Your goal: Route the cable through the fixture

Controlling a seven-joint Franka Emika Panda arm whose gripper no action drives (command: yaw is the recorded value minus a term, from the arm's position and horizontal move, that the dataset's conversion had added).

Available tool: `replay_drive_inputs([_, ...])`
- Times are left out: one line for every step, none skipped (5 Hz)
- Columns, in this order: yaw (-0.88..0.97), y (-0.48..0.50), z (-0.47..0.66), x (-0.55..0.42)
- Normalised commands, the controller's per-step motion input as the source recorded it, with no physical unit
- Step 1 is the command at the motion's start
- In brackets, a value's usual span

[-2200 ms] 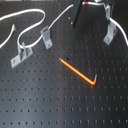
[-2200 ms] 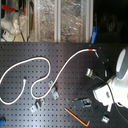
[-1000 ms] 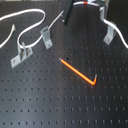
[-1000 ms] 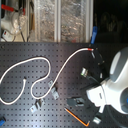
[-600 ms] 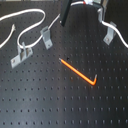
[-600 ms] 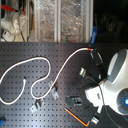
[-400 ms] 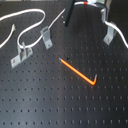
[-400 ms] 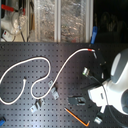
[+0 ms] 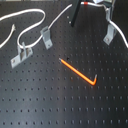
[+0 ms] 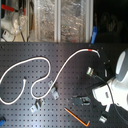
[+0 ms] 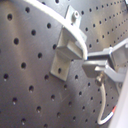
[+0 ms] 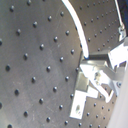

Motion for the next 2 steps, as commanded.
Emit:
replay_drive_inputs([0.00,0.035,0.50,-0.292])
replay_drive_inputs([0.00,-0.013,0.00,-0.036])
